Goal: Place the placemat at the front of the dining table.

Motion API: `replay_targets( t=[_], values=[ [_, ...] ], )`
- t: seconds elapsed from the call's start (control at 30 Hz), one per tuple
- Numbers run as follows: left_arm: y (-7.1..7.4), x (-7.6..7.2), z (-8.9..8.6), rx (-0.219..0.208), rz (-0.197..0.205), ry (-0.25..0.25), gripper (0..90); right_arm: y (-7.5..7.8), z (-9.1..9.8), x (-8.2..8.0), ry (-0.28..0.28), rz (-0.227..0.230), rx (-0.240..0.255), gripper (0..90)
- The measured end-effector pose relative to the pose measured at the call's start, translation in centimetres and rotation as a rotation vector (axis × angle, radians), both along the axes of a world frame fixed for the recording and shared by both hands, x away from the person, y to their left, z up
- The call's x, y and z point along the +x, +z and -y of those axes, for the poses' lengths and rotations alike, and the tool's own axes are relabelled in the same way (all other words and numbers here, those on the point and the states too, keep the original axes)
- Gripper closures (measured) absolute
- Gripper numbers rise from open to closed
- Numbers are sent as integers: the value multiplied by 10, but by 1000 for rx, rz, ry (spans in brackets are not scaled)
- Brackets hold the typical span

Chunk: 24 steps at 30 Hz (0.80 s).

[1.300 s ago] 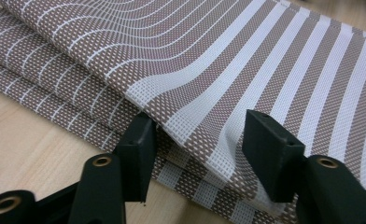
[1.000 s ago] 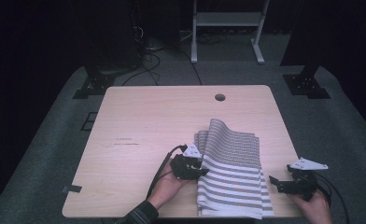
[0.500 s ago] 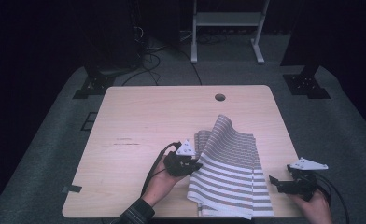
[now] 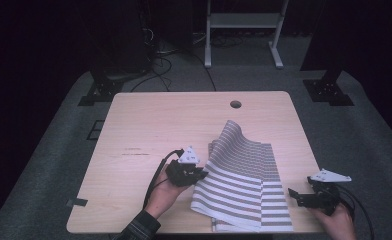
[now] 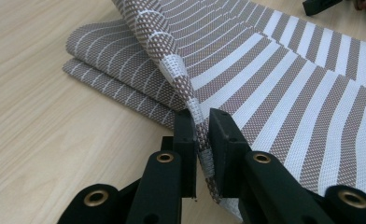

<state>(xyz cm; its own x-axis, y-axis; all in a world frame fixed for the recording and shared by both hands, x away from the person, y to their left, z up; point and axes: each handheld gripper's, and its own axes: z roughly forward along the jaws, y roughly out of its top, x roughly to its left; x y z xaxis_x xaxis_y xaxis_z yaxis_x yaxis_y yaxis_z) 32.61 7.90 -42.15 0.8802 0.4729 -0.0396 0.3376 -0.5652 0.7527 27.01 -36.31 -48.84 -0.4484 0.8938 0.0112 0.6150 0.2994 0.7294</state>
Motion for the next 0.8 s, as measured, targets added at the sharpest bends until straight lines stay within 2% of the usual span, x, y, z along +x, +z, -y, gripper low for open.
replay_targets(
  t=[0.37, 0.7, 0.8],
  values=[
    [3, 0, -23, 2, 5, 37, 832, 0, 0, 0, 0, -1, 0, 96],
    [0, -3, -44, -30, -18, 81, 833, 0, 0, 0, 0, 0, 0, 95],
    [-1, -5, -50, -27, -23, 87, 833, 0, 0, 0, 0, 0, 0, 95]
  ],
)
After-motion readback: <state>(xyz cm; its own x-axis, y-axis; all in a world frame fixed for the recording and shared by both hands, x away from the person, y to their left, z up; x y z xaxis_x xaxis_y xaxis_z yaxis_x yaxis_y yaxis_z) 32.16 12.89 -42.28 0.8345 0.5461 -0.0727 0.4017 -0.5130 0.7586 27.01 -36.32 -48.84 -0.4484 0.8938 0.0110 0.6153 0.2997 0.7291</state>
